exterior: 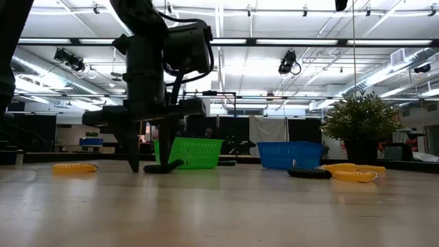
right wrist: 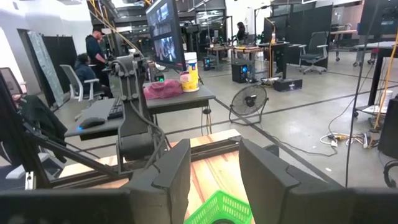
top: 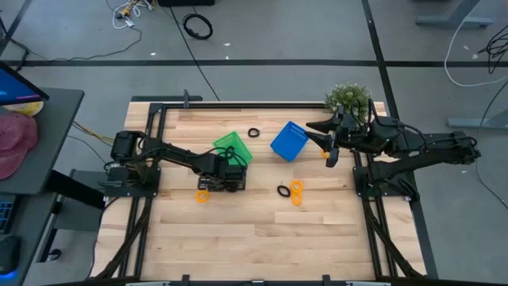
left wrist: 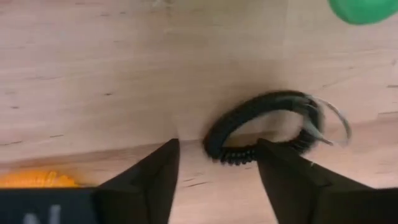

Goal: Sort spring keychains
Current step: Put the black spring keychain into the green bin

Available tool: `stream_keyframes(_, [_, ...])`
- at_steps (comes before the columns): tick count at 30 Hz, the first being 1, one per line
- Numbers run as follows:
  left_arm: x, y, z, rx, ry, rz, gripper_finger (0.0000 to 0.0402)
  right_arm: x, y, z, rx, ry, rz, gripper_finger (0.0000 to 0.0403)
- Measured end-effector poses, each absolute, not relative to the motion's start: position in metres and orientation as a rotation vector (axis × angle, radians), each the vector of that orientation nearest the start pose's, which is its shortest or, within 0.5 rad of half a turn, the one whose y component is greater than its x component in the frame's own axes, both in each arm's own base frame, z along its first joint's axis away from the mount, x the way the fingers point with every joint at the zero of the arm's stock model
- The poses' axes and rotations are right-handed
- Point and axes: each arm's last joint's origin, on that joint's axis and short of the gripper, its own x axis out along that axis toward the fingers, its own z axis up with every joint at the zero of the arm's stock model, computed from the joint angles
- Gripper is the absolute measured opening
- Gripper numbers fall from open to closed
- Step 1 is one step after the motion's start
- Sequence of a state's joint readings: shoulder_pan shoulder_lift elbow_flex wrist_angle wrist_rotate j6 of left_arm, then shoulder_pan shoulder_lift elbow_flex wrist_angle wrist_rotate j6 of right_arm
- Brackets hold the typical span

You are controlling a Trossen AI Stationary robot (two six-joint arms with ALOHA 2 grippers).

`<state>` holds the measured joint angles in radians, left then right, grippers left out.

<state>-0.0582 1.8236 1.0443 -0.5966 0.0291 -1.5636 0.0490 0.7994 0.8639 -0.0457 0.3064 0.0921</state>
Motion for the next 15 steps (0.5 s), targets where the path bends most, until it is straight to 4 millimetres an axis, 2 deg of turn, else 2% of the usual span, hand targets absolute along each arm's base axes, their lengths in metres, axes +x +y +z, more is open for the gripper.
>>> stream_keyframes(10, [0.3189, -0.0192, 0.1333, -1.241, 1.133, 1.006, 0.0026, 0.1721, -0.0003, 0.3702, 0.092, -0.029, -0.256, 0.0141])
stream_keyframes(12, [0.3193, -0.0193, 0.1334, -1.230, 1.133, 0.995, 0.0013, 0.1721, -0.0003, 0.3702, 0.092, -0.029, -0.256, 0.0141])
stream_keyframes(15, [0.3187, -0.0192, 0.1361, -1.231, 1.127, 0.991, 0.0019, 0.1721, -0.0003, 0.3702, 0.092, -0.029, -0.256, 0.0141])
